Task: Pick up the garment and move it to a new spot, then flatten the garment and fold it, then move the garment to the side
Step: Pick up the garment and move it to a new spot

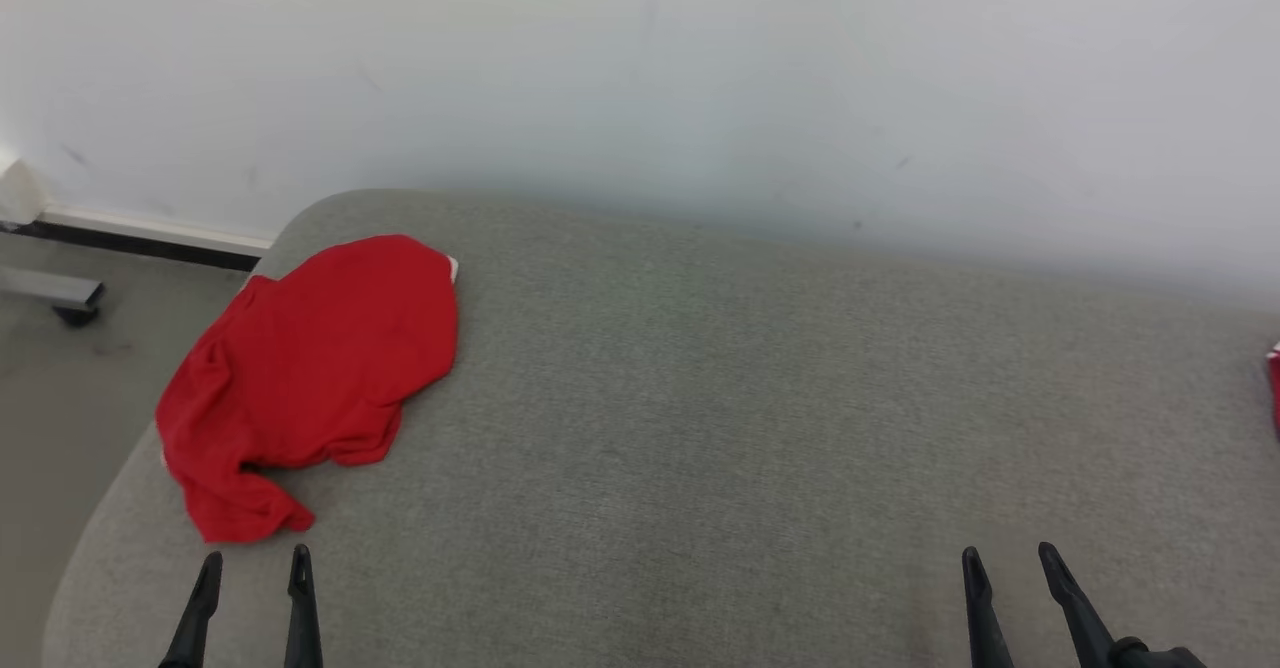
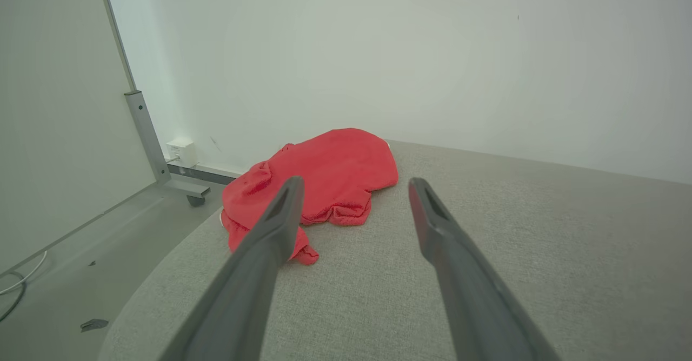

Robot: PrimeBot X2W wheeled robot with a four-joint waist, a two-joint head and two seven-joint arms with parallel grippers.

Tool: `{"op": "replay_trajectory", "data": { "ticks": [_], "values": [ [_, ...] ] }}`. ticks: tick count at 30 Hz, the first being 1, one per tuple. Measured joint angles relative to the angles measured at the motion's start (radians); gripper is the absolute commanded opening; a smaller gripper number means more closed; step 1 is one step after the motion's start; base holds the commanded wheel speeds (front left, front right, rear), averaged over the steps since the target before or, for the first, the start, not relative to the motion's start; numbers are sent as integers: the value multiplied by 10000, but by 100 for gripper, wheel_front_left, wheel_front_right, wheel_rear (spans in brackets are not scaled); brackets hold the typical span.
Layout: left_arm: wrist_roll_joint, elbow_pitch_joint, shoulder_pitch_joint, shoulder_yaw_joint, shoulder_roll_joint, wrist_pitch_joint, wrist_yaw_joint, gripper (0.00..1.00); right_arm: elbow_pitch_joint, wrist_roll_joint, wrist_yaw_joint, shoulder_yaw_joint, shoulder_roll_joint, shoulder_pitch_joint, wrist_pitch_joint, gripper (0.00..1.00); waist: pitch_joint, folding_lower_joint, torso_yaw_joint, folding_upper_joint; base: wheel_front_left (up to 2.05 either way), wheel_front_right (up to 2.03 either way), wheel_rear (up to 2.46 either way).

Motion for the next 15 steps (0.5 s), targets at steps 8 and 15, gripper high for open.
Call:
{"op": "replay_trajectory", "data": {
  "ticks": [8,15],
  "values": [
    [-19,-67,36,224,33,0,98,100,303,2,0,201,71,-250,2,100,78,0,1386,0,0,0,0],
    [-50,-94,159,380,27,0,173,100,497,2,0,357,96,-378,0,100,164,0,2259,0,0,0,0]
  ]
}}
